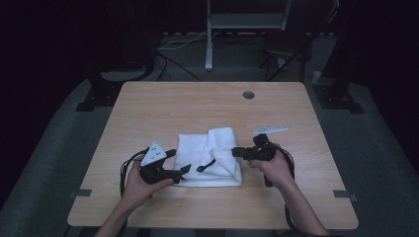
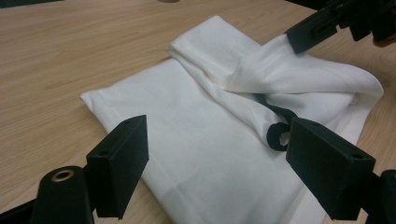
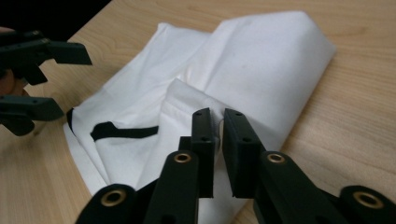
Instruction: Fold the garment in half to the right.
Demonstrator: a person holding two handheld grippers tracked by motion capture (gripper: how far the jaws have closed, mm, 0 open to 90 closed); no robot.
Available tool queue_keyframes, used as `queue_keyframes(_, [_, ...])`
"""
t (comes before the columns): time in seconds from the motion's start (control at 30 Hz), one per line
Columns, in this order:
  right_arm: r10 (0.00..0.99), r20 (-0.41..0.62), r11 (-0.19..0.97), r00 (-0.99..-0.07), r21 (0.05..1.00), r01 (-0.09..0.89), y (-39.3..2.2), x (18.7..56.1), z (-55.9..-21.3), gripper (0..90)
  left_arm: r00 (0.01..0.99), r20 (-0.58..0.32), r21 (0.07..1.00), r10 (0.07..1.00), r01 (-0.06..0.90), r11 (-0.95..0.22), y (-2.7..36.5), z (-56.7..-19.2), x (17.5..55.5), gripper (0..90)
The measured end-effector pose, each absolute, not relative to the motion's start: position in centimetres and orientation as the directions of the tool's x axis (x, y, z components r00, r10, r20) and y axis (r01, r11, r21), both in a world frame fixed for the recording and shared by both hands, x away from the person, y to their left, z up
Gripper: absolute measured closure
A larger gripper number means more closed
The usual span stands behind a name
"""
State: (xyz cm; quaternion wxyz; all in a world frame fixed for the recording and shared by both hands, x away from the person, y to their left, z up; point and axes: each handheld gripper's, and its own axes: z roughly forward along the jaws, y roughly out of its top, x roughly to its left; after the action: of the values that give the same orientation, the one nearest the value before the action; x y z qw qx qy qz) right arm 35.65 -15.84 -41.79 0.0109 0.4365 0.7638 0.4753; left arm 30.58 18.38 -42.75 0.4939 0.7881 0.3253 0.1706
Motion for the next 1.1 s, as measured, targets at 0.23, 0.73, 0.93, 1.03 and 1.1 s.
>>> queue_keyframes(0.23, [0.601,0.415,0.2,-0.683,0.749,0.631,-13.6,34.7,-40.5,83.8,0.734,-0.046,0.887,0.677,0.342,-0.31,18.2,-42.9,30.6,20.8])
queue_keyframes(0.73, [0.484,0.425,0.233,-0.765,0.78,0.58,-9.3,33.8,-38.5,61.3,0.746,-0.046,0.896,0.665,0.325,-0.303,18.4,-42.6,30.4,20.8])
queue_keyframes(0.93, [0.605,0.386,0.163,-0.697,0.796,0.583,-11.2,34.9,-38.0,54.4,0.783,-0.064,0.902,0.619,0.31,-0.3,17.8,-42.4,30.3,20.8])
queue_keyframes(1.03, [0.638,0.391,0.137,-0.663,0.79,0.598,-12.3,35.4,-38.4,51.7,0.805,-0.106,0.892,0.584,0.337,-0.302,17.2,-42.5,30.3,20.8])
queue_keyframes(1.1, [0.651,0.398,0.124,-0.647,0.785,0.607,-12.7,35.5,-38.6,51.5,0.804,-0.122,0.89,0.582,0.349,-0.295,17.0,-42.5,30.3,20.9])
